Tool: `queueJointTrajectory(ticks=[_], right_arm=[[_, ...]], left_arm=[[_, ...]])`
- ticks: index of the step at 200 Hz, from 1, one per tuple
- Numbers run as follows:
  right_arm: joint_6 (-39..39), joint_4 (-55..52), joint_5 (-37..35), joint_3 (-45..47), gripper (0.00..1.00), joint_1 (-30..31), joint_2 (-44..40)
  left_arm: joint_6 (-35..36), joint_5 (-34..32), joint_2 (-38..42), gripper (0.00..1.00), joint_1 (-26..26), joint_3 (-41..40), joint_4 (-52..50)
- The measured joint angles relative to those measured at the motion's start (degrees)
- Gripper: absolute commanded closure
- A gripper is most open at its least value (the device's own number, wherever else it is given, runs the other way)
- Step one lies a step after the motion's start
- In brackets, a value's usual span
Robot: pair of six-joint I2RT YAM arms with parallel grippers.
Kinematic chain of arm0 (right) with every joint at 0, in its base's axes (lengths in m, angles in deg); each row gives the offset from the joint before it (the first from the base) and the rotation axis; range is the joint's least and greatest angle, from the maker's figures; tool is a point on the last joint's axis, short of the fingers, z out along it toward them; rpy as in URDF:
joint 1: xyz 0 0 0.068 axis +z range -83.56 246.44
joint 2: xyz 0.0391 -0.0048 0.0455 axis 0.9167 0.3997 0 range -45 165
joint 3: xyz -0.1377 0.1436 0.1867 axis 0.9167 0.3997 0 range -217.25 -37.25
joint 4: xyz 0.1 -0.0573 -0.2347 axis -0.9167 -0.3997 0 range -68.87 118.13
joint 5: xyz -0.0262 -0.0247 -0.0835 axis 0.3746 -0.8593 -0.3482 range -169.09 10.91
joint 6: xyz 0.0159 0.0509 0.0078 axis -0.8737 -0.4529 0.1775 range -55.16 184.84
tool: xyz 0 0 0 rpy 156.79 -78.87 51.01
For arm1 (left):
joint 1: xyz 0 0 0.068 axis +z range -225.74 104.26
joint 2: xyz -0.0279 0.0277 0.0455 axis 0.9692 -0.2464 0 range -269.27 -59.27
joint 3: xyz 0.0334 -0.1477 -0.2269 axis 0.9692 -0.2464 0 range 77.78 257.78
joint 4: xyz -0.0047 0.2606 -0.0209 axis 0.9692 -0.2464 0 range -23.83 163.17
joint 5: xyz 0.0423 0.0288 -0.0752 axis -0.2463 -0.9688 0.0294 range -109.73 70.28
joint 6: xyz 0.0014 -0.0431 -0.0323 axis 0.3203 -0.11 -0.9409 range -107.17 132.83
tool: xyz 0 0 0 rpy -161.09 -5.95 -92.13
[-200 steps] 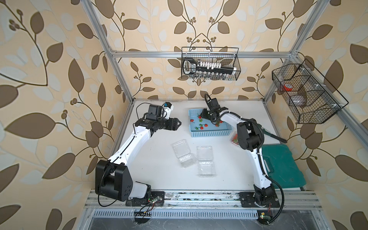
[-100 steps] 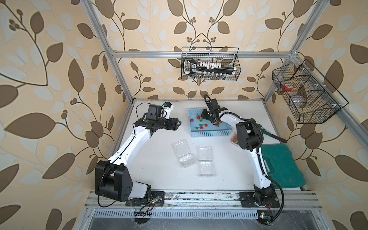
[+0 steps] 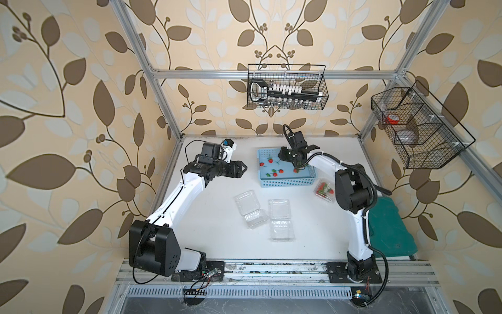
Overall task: Pack strawberries into containers
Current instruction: Pick up the strawberry from the basket, then place the strawberry in the packing box.
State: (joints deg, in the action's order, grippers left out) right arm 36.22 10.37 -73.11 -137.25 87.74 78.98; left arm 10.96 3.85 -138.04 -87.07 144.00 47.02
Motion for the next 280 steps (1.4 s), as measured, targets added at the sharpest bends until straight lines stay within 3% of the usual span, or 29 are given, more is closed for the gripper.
queueJointTrajectory(ticks=[55, 108, 140, 176, 219, 280], right_arm=[[2.6, -0.2, 1.1, 10.8, 0.79, 2.4, -14.6], [5.0, -4.6, 4.2, 29.3, 0.78, 11.0, -34.5], [5.2, -8.3, 6.8, 40.2, 0.78, 15.3, -42.1], [4.1, -11.0, 9.0, 47.9, 0.78, 19.8, -43.6], [3.5, -11.5, 9.3, 49.2, 0.77, 24.3, -41.4], [3.6, -11.9, 7.8, 49.1, 0.61, 27.7, -34.8]], left_arm=[[0.0, 0.0, 0.1, 0.22, 0.0, 0.0, 0.0], [0.0, 0.0, 0.2, 0.22, 0.0, 0.0, 0.0], [0.0, 0.0, 0.2, 0.22, 0.0, 0.0, 0.0], [0.0, 0.0, 0.2, 0.22, 0.0, 0.0, 0.0], [0.1, -0.1, 0.3, 0.22, -0.3, 0.0, 0.0], [0.3, -0.1, 0.4, 0.22, -0.7, 0.0, 0.0]])
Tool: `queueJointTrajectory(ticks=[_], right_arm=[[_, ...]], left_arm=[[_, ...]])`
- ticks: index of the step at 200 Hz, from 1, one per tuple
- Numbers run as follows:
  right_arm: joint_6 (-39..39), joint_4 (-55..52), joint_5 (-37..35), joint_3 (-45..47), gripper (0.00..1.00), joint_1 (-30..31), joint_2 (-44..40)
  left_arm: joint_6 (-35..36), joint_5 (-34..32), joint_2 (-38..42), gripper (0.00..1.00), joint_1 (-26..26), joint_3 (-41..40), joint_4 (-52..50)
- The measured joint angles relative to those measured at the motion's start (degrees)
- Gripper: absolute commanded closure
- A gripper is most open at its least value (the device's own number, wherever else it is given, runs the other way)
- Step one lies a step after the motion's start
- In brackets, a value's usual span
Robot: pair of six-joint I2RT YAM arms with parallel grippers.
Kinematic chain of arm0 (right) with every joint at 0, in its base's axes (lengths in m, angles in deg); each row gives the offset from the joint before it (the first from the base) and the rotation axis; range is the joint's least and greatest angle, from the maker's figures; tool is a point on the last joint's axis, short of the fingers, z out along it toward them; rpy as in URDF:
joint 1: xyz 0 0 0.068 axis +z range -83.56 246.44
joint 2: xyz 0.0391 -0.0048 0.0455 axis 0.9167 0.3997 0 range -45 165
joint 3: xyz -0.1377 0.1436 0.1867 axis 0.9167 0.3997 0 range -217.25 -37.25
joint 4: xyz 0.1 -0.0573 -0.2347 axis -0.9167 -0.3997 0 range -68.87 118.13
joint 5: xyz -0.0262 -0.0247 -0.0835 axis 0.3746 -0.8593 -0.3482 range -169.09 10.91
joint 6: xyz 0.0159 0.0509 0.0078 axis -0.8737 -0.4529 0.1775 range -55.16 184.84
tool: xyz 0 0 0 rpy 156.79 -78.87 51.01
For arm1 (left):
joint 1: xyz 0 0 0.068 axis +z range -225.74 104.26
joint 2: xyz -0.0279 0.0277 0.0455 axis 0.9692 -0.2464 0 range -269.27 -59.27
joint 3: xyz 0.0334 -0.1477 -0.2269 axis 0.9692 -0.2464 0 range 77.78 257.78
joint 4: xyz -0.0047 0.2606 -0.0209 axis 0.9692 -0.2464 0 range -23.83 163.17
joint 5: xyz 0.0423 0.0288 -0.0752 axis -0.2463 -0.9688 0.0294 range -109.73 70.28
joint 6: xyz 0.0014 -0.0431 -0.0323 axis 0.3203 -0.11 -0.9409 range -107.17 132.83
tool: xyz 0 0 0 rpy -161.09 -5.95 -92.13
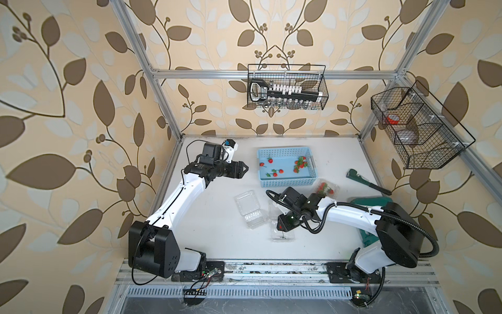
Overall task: Pack strawberries into containers
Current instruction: Place the strawberry in the packing box, then pick up the strawberry from the basket.
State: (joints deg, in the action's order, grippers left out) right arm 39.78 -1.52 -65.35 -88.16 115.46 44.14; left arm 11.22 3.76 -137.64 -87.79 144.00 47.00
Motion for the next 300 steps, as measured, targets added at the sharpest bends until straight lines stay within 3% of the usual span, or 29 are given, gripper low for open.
queueJointTrajectory(ticks=[29, 69, 123, 169, 245, 300], right_arm=[[0.6, -1.3, -1.5, -1.1, 0.54, 0.2, -0.3], [1.0, -4.0, -4.0, -5.4, 0.54, -0.7, -3.5], [2.7, -1.4, -7.0, -15.7, 0.53, -13.8, -3.8], [2.6, 5.7, -10.1, -26.1, 0.51, -20.8, 11.4], [5.6, 5.8, -15.0, -57.0, 0.50, -21.7, 40.7], [6.5, 4.7, -15.4, -66.6, 0.49, -21.9, 49.2]], left_arm=[[0.0, 0.0, 0.2, 0.23, 0.0, 0.0, 0.0], [0.0, 0.0, 0.4, 0.23, 0.0, 0.0, 0.0], [0.0, 0.0, 0.4, 0.23, -0.4, 0.0, 0.0], [0.0, 0.0, 0.4, 0.23, -0.8, 0.0, 0.0], [0.1, 0.0, 0.4, 0.23, -0.8, 0.0, 0.0], [0.2, 0.0, 0.4, 0.23, -0.8, 0.0, 0.0]])
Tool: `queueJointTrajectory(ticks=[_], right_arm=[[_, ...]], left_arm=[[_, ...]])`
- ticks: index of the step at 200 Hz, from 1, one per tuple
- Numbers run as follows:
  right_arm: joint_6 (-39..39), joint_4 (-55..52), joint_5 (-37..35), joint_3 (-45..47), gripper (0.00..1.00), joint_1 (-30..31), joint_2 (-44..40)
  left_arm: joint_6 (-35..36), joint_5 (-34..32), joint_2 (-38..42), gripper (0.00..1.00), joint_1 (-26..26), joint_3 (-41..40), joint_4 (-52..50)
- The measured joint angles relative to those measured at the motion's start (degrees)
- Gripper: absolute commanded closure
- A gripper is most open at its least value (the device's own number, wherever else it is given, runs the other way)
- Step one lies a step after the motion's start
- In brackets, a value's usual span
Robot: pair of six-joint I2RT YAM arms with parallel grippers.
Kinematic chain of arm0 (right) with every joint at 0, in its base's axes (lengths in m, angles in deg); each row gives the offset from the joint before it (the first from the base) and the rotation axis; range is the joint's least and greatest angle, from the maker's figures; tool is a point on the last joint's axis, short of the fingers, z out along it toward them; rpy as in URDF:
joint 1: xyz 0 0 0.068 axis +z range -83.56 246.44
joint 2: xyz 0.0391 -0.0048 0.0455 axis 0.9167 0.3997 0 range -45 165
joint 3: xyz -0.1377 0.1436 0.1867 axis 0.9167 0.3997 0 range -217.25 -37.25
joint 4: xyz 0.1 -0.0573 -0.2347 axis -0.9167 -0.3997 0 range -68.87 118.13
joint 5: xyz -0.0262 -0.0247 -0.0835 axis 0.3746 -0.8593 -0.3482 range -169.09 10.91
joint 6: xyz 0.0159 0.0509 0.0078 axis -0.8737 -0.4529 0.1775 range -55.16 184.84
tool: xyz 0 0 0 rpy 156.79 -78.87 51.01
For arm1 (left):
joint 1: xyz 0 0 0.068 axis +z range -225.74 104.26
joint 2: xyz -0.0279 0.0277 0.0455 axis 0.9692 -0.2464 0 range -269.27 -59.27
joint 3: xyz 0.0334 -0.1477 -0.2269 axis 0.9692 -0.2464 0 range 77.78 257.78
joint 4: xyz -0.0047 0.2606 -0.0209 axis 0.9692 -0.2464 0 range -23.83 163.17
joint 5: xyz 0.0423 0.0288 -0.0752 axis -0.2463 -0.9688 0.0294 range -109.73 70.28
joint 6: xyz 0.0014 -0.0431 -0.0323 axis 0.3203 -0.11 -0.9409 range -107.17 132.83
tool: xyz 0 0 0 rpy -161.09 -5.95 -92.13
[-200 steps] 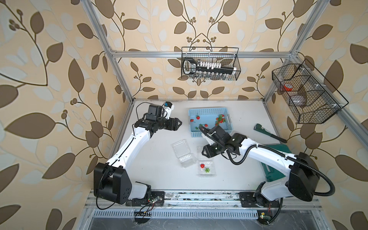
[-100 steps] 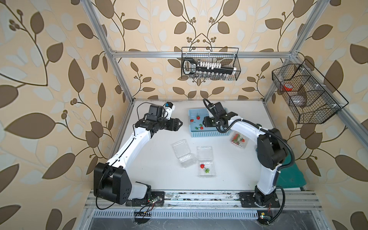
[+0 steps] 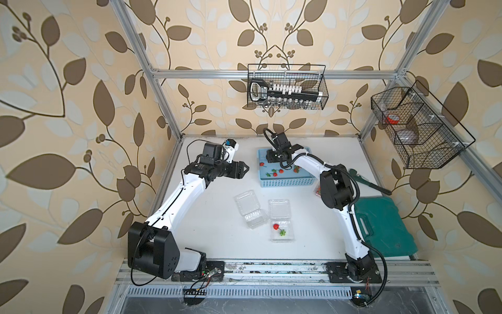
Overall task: Pack strawberries into containers
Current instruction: Pick up the strawberry from the basket.
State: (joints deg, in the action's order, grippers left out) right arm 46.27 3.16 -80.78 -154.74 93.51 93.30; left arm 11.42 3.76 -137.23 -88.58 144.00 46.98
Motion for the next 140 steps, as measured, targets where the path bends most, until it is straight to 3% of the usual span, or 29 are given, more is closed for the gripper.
queueJointTrajectory(ticks=[140], right_arm=[[0.0, -0.5, 0.6, -5.2, 0.49, -0.8, 6.3]], left_arm=[[0.5, -0.1, 0.0, 0.23, 0.0, 0.0, 0.0]])
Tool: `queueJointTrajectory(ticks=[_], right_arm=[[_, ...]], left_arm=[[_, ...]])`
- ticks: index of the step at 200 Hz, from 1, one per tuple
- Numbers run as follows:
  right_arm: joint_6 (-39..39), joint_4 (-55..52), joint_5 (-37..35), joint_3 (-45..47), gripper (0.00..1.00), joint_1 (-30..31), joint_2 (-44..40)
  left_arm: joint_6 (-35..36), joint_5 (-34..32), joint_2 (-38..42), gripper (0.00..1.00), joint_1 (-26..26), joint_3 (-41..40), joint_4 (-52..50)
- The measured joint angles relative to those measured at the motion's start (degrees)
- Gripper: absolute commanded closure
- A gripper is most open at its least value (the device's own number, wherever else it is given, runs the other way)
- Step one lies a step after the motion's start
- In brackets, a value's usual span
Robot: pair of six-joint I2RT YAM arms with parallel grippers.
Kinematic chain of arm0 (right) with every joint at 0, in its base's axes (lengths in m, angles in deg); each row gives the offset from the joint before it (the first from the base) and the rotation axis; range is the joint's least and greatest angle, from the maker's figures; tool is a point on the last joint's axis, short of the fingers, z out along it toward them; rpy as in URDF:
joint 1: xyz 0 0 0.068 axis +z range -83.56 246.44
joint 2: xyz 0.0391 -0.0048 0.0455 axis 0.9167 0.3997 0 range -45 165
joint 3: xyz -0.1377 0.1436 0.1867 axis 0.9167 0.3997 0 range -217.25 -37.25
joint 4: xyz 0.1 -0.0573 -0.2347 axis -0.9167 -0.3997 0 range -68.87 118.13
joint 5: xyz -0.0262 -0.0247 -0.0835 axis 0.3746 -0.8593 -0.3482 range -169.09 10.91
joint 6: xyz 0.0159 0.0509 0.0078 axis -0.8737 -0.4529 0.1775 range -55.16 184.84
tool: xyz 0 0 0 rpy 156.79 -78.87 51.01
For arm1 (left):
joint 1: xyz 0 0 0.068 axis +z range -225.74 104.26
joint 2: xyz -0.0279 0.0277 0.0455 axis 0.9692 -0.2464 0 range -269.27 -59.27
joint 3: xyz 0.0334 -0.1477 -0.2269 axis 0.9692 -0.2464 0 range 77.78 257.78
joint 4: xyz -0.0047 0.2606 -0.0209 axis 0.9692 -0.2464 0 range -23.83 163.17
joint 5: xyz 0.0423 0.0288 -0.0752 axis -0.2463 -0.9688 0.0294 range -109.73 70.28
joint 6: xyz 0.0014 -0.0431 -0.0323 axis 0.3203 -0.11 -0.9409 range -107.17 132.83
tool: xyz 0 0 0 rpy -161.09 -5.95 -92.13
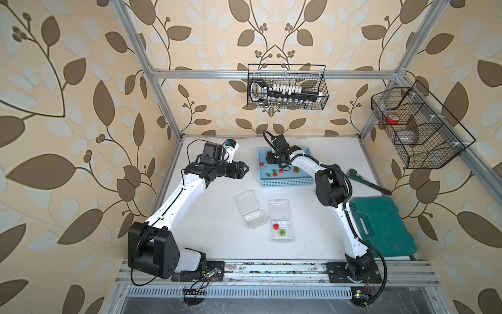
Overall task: Pack strawberries into containers
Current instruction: Pick up the strawberry from the basket.
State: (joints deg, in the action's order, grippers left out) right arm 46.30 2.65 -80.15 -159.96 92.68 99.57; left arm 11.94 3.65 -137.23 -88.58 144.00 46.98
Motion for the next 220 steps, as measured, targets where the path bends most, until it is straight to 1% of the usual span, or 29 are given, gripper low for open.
queueJointTrajectory(ticks=[34, 68, 83, 134, 154, 171, 184, 220], right_arm=[[-0.1, -0.2, 0.0, -0.6, 0.56, 0.0, 0.6], [0.0, -0.5, 0.0, -0.6, 0.57, 0.0, 0.9], [0.1, -0.5, 0.0, -0.6, 0.59, 0.0, 0.9], [0.7, -0.8, 0.0, -0.5, 0.77, 0.2, 0.9], [0.7, -0.3, 0.0, -0.2, 0.80, 0.2, 0.8], [0.8, 0.0, 0.0, 1.4, 0.83, 0.2, -0.3], [0.8, 0.0, 0.0, 3.3, 0.84, 0.2, -1.7], [1.1, 0.5, 0.0, 11.0, 0.84, 0.2, -9.0]], left_arm=[[0.3, 0.0, 0.0, 0.23, 0.0, 0.0, 0.0], [0.5, 0.0, 0.0, 0.22, 0.0, 0.0, 0.0], [0.6, 0.0, 0.0, 0.22, 0.0, 0.0, -0.1], [0.6, 0.0, 0.0, 0.22, 0.0, 0.0, -0.2], [0.6, 0.0, 0.0, 0.23, 0.0, 0.0, -0.2], [0.6, 0.0, 0.0, 0.22, 0.0, 0.0, -0.2], [0.6, 0.0, 0.0, 0.22, 0.0, 0.0, -0.2], [0.6, 0.0, 0.0, 0.22, 0.0, 0.0, -0.2]])
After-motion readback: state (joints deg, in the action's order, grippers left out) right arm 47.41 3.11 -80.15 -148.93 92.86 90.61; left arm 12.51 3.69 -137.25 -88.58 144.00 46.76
